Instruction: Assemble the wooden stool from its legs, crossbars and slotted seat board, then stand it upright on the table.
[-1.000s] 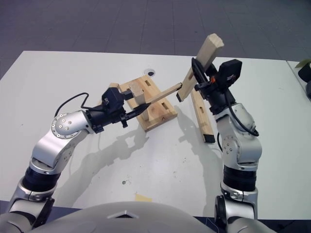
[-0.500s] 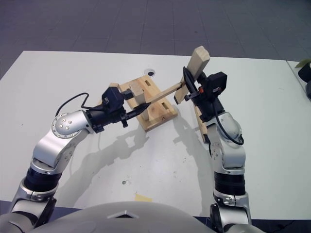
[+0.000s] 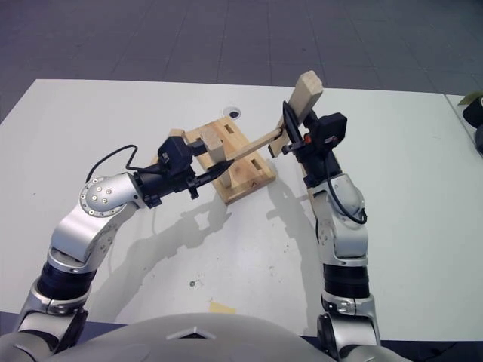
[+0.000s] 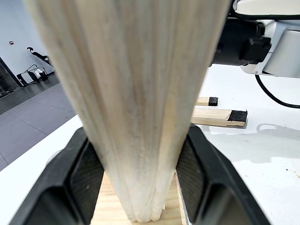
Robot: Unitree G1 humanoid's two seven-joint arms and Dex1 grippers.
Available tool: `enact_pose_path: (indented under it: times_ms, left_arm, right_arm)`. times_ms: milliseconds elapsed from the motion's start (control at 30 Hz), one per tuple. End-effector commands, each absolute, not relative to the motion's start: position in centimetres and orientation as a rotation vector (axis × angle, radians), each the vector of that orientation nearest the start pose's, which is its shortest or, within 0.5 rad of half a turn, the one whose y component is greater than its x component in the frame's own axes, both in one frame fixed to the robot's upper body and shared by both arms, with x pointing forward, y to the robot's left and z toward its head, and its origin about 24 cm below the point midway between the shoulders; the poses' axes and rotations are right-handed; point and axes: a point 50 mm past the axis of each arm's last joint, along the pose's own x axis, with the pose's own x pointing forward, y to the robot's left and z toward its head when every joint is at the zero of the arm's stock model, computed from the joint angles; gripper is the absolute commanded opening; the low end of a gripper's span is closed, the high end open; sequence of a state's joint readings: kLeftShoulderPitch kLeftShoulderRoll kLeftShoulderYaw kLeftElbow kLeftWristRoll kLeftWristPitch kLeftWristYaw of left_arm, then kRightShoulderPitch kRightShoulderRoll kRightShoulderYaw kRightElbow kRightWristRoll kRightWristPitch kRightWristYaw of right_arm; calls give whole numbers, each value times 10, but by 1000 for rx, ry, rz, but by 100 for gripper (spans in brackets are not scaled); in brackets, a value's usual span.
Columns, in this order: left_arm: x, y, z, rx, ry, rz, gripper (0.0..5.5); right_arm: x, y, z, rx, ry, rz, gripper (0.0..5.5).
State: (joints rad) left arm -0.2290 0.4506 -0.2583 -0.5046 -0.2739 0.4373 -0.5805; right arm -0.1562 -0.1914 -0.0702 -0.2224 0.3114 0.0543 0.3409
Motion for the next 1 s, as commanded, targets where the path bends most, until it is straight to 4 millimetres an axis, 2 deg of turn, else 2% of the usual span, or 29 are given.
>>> enact_pose_path:
  times_ms: [33, 200, 700, 833, 1000]
  left_arm:
    - [239, 101, 139, 310, -66, -989, 205]
    - [237, 101, 137, 309, -65, -979, 205]
    - [234, 101, 134, 314, -59, -957, 205]
    - [237, 106, 132, 331, -52, -947, 205]
    - [237, 109, 132, 338, -48, -943, 205]
  right_arm:
    - [263, -156, 133, 124, -292, 485, 102]
    - [258, -158, 125, 133, -237, 504, 102]
    - [273, -167, 136, 146, -278, 437, 102]
    - [283, -159, 137, 72, -288, 463, 102]
    - [284, -153, 133, 40, -279, 494, 102]
